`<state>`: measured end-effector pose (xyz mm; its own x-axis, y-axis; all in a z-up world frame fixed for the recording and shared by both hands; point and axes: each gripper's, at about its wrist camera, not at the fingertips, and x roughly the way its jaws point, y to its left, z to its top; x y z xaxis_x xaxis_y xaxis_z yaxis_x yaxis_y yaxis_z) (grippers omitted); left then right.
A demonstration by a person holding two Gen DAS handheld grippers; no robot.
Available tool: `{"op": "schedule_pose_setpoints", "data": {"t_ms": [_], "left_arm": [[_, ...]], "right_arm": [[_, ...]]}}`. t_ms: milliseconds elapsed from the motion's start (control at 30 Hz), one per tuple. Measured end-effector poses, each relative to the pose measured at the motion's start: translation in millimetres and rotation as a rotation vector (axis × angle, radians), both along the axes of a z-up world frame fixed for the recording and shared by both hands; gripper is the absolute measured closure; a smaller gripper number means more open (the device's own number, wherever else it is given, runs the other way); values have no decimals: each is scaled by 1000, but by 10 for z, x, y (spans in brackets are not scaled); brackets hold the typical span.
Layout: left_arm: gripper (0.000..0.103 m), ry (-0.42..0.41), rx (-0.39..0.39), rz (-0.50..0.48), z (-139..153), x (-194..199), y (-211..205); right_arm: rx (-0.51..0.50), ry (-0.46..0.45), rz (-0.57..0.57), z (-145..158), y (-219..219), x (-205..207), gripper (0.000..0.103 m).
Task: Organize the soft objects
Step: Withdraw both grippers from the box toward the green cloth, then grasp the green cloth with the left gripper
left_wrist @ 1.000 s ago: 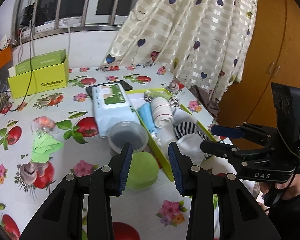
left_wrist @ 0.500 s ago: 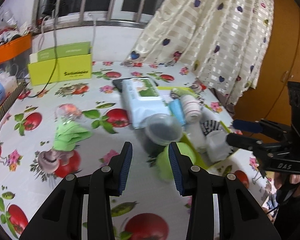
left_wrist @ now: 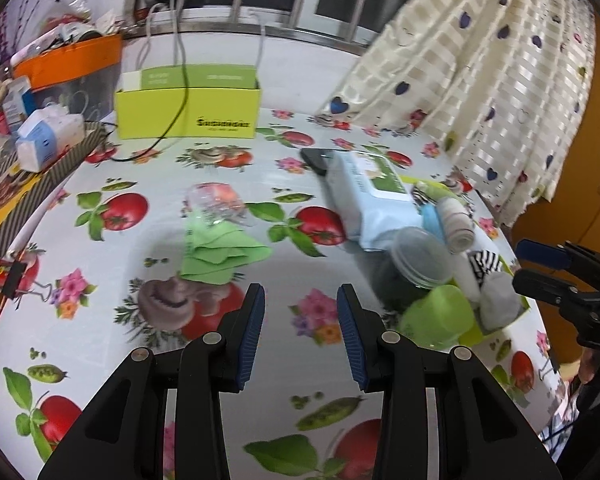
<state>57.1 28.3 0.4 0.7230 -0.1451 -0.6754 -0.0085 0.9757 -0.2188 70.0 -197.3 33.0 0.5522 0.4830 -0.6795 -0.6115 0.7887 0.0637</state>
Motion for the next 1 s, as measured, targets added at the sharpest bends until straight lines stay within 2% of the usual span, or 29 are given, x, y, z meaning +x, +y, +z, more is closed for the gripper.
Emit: {"op": "schedule_pose_setpoints", "data": {"t_ms": [233, 433, 667, 833, 1000], "left_arm": [[64, 9, -1, 52, -41, 100, 257], [64, 49, 7, 84, -175, 324, 428], [64, 80, 0, 96, -308, 631, 507], [64, 131, 1, 112, -501, 876, 551], [64, 164, 0, 128, -650, 984, 559]], "right_arm": [[-22, -9, 55, 36, 269, 78, 48], [-31, -10, 88, 61, 481, 195, 48], [-56, -6, 122, 61, 701, 325, 48], [-70, -2, 148, 58, 851, 454, 48], [-82, 8, 155, 24, 933, 567, 48]]}}
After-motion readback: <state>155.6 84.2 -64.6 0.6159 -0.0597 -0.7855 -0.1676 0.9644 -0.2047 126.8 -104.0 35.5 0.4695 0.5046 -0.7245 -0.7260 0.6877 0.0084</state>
